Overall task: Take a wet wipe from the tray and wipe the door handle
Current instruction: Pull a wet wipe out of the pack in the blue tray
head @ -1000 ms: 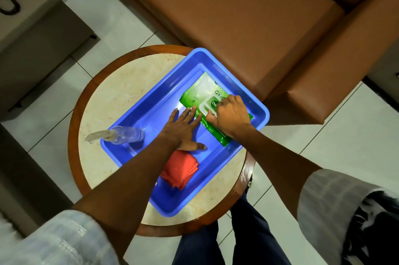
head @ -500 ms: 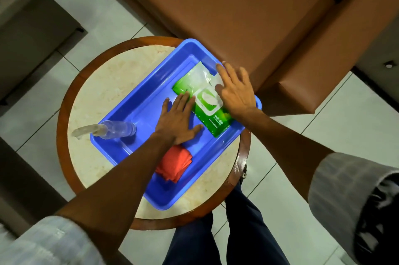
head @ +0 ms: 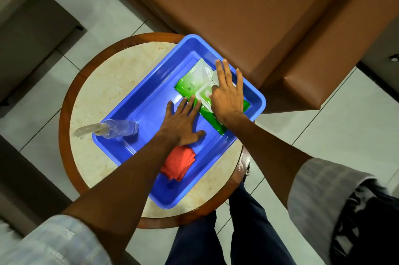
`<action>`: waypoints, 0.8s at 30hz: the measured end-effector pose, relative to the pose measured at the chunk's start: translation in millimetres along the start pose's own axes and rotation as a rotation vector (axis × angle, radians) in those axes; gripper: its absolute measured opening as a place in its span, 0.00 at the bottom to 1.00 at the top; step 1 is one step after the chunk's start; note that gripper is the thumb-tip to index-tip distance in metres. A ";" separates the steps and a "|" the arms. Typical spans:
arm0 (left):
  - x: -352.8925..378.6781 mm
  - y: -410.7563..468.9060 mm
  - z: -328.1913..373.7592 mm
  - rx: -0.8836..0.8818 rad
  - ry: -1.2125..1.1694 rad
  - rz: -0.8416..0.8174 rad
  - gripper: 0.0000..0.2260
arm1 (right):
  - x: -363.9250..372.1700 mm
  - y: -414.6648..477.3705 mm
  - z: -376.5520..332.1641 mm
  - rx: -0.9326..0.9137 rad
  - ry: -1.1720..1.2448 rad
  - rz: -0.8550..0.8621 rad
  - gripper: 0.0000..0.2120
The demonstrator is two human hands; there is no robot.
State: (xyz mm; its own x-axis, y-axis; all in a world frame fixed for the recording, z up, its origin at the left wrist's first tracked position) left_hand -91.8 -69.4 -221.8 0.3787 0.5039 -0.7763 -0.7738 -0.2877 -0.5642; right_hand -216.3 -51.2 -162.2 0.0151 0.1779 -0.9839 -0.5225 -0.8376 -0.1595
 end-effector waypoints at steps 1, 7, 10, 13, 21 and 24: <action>0.7 0.3 0.4 0.001 -0.002 -0.006 0.41 | -0.3 1.3 1.2 0.004 0.009 -0.012 0.05; -0.2 3.4 1.7 -0.041 -0.040 -0.058 0.44 | -12.6 -1.5 6.1 -0.022 0.116 -0.003 0.09; -2.5 5.0 1.3 -0.052 -0.014 -0.080 0.45 | -29.3 -7.1 17.5 0.027 0.258 0.034 0.09; -8.0 2.2 2.3 -0.070 -0.006 -0.103 0.44 | -51.8 -18.0 26.8 0.049 0.426 0.092 0.08; -112.6 -46.6 40.1 -0.228 -1.294 0.337 0.12 | -105.9 -84.3 104.2 0.587 1.259 0.124 0.05; -143.3 -59.0 91.9 -0.119 -1.579 0.168 0.14 | -125.0 -110.5 116.3 0.658 1.570 0.046 0.08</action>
State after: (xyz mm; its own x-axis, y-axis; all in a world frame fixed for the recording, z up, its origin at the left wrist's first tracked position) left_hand -147.1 -49.8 -51.4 -0.6453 0.7409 0.1861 -0.6798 -0.4459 -0.5823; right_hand -259.6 79.2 -12.2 0.5451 -0.8194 -0.1774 -0.7786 -0.4163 -0.4696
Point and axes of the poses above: each hand's wrist, its own y-axis towards the middle knuckle, its own x-axis out of the palm, z = x × y, the point moved 9 cm from there along y, towards the middle knuckle, and after that the axes turned 4 degrees about -y, right-handed, at the moved point
